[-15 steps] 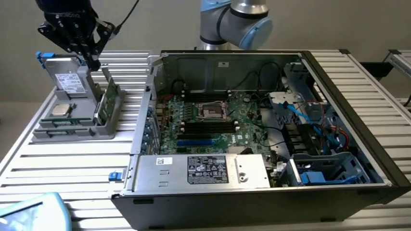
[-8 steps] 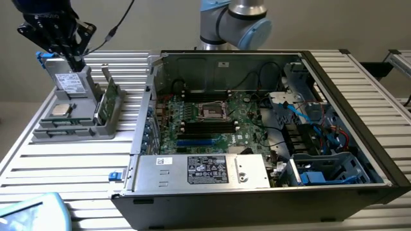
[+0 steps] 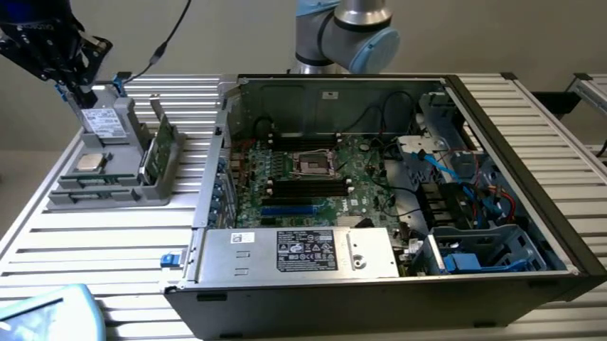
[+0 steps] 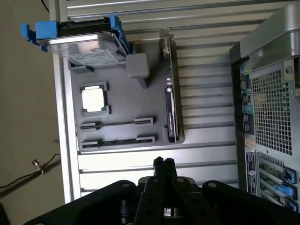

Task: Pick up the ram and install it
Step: 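Reach for the ram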

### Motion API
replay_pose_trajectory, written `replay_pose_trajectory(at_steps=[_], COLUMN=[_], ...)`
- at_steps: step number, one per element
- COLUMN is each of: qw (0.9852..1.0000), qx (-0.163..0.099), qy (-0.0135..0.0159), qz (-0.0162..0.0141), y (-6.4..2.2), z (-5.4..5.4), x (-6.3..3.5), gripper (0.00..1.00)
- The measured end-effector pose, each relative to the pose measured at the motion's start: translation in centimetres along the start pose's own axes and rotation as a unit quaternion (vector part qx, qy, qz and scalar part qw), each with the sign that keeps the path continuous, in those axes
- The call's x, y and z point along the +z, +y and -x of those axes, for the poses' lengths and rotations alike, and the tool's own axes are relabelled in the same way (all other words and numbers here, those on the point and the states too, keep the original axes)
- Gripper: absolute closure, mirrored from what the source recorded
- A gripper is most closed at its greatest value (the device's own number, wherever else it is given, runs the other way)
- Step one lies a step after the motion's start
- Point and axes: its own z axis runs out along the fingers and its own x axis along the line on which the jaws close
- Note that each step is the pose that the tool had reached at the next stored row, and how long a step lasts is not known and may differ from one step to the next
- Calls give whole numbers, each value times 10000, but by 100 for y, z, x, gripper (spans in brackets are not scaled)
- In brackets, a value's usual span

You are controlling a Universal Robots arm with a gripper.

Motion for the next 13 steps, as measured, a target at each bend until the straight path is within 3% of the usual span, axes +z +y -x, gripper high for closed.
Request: replay_pose_trajectory(at_steps=[4, 13], qw=[10000, 9997], qx=[-17, -165], qy=[56, 181], qz=[-4, -19], y=[-13, -32], z=[-114, -256], x=[33, 136], gripper=[89, 89])
